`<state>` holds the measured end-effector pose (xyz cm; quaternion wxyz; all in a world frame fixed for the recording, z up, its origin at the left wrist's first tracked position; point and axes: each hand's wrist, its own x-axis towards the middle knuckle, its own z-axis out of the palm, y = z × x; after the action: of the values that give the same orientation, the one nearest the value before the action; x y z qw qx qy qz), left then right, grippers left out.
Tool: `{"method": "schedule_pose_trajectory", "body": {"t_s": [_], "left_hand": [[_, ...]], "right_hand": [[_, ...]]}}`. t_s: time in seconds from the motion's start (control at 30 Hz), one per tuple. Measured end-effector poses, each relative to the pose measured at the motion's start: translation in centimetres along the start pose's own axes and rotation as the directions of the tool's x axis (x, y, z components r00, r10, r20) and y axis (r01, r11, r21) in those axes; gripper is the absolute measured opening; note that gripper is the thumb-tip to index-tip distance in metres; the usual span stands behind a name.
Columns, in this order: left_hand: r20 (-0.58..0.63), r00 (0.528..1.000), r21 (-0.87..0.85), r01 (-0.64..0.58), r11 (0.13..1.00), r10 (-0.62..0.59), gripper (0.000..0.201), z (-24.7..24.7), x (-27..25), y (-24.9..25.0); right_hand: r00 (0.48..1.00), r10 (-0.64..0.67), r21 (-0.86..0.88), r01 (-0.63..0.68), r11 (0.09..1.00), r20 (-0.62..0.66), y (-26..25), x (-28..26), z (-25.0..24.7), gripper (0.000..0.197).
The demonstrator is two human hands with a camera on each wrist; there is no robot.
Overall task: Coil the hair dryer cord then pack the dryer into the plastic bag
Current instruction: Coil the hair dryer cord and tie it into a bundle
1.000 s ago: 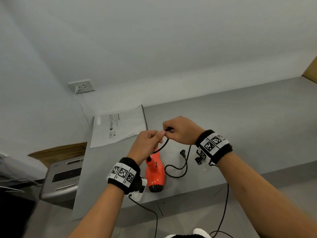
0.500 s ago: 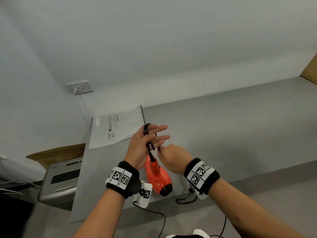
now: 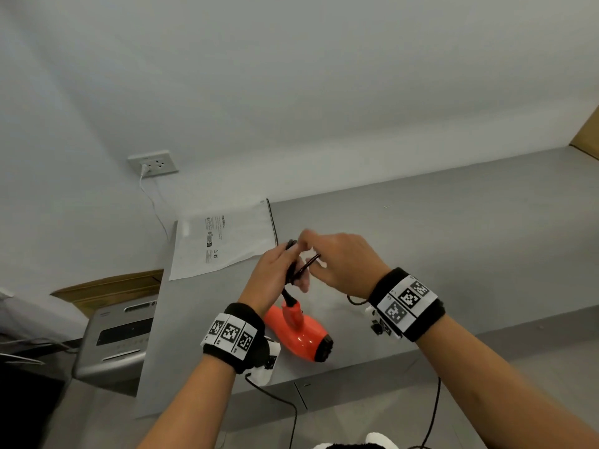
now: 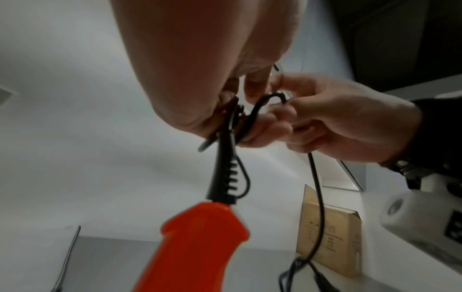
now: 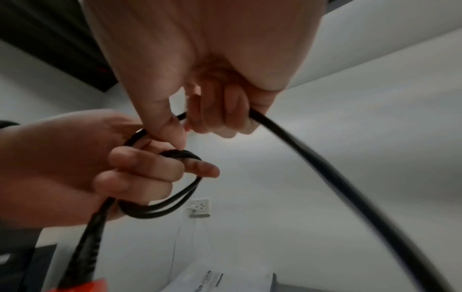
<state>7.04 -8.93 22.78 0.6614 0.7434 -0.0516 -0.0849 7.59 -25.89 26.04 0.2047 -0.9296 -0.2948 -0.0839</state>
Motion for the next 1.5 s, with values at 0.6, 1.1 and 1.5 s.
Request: {"method": "schedule_pose_trajectory", "body": {"t_s": [0.6,1.1,1.5], "left_hand": [[0.026,0.998,-0.092,0.061,0.994,-0.059,0.036,-0.1,0.0,-0.5],[-0.054,0.997,-0.366,0.03,0.93,-0.053,0.044,-0.2,-0.2,-1.3],[-0.105,0.994,0.161,0.003,0.987,0.014,0.035,0.4,0.2,-1.8]], "right_hand": [[0.962,0.255,0.418,-0.27,0.867,0.094,3.1,2.4,3.3,0.022],[0.916,0.338,0.364,-0.398,0.842,0.218,1.9,-2.1,9.9,0.05],[0.981,-0.164,-0.107,0.175,0.979,0.099,-1.4,-0.5,1.3,0.02]]}}
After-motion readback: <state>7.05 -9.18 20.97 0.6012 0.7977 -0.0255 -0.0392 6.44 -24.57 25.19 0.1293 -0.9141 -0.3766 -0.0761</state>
